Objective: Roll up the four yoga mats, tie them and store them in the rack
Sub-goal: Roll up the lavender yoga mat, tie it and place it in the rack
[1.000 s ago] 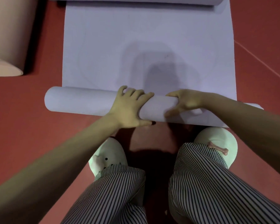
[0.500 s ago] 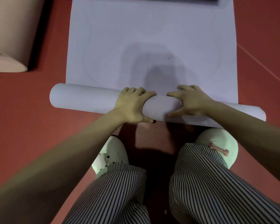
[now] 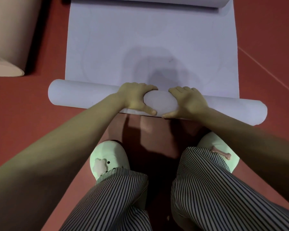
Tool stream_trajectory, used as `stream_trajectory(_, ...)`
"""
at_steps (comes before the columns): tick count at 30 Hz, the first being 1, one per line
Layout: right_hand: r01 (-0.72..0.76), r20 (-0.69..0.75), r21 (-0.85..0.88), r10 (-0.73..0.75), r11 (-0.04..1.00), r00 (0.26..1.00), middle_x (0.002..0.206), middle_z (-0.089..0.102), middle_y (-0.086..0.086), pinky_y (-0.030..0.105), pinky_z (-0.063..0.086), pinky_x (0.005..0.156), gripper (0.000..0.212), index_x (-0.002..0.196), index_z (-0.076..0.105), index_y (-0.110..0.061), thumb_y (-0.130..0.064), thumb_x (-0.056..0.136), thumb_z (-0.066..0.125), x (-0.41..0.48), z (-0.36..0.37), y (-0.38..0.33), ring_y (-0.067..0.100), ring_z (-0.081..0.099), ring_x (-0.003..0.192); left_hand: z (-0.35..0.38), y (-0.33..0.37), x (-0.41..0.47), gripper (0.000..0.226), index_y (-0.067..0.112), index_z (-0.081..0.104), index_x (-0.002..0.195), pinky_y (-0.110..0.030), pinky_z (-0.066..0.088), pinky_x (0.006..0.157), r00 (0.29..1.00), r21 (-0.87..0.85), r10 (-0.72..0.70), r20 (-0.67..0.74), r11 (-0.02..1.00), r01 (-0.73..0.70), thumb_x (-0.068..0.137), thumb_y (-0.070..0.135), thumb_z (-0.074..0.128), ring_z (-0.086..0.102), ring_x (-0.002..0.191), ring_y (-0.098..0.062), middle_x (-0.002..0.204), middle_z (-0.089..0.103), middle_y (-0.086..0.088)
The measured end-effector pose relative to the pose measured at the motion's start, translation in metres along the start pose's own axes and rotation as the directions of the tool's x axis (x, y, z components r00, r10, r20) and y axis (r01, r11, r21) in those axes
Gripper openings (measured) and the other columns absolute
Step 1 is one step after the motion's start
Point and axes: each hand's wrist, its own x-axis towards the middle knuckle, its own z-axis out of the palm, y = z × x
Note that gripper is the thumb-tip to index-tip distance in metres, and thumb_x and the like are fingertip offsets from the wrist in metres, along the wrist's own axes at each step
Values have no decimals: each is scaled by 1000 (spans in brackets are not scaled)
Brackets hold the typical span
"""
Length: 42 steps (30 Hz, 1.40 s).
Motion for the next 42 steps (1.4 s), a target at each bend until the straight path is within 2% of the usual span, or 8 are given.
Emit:
stream_trajectory(3, -68, 160, 54, 58, 996, 985, 108, 63, 0, 36, 41, 84, 73, 111, 57, -18, -72, 62, 65, 13, -15, 2, 26, 57, 97, 14, -5, -13, 107, 36, 33, 145, -44, 32, 101, 979, 135, 54, -195, 990, -28, 52, 89, 38, 47, 123, -25, 141, 45, 4)
stream_trajectory(7, -113, 281, 137, 71, 984, 957, 105, 64, -5, 34, 42, 84, 60, 107, 56, -24, -67, 66, 69, 23, -24, 8, 21, 58, 98, 20, -6, -16, 111, 35, 25, 149, -41, 30, 98, 974, 280, 43, -223, 960, 21, 55, 79, 65, 48, 118, -29, 139, 45, -1)
stream_trajectory(22, -329, 613, 331, 63, 884, 787, 101, 64, -5, 27, 43, 81, 39, 97, 62, -26, -54, 73, 71, 18, -22, 16, 13, 59, 92, -1, 0, -5, 83, 48, 44, 131, -28, 40, 94, 991, -35, 20, 129, 999, -16, 57, 57, 82, 57, 108, -12, 119, 62, 17)
stream_trajectory(27, -141, 362, 281, 32, 949, 932, 121, 58, -5, 28, 35, 99, 64, 120, 60, -22, -56, 68, 73, 10, -17, 18, 14, 50, 113, 3, 2, -6, 85, 52, 43, 132, -31, 40, 98, 991, -78, -3, 133, 997, 13, 57, 58, 82, 55, 112, -11, 122, 60, 21)
stream_trajectory(30, -50, 237, 305, -24, 951, 971, 120, 61, 1, 22, 34, 89, 74, 123, 58, -16, -63, 67, 68, 3, -20, 9, 17, 55, 108, -3, 0, -1, 83, 54, 41, 131, -33, 39, 102, 977, -129, -31, 210, 990, 59, 58, 57, 82, 53, 115, -11, 124, 58, 21)
stream_trajectory(33, 132, 148, 66, -140, 989, 979, 113, 62, 10, 34, 40, 82, 100, 123, 56, -7, -79, 55, 50, -4, -7, -5, 30, 59, 97, -11, 1, 0, 81, 53, 42, 131, -32, 38, 103, 964, -186, -31, 265, 979, 83, 61, 53, 82, 51, 114, -9, 123, 57, 23)
stream_trajectory(37, 86, 115, -7, -84, 996, 990, 126, 54, 6, 37, 36, 89, 94, 133, 45, -9, -62, 61, 74, -6, 2, -10, 28, 51, 110, -9, 2, -5, 86, 47, 40, 134, -32, 38, 101, 968, -172, -2, 252, 984, 46, 58, 64, 76, 52, 114, -9, 124, 56, 21)
stream_trajectory(42, -22, 273, 152, -21, 988, 962, 132, 50, -3, 31, 37, 93, 87, 134, 42, -19, -59, 64, 75, 15, -12, -3, 19, 48, 117, 8, -6, -28, 131, 29, 20, 149, -44, 17, 109, 999, 148, -23, 29, 989, 19, 36, 94, 37, 33, 134, -24, 146, 36, 1)
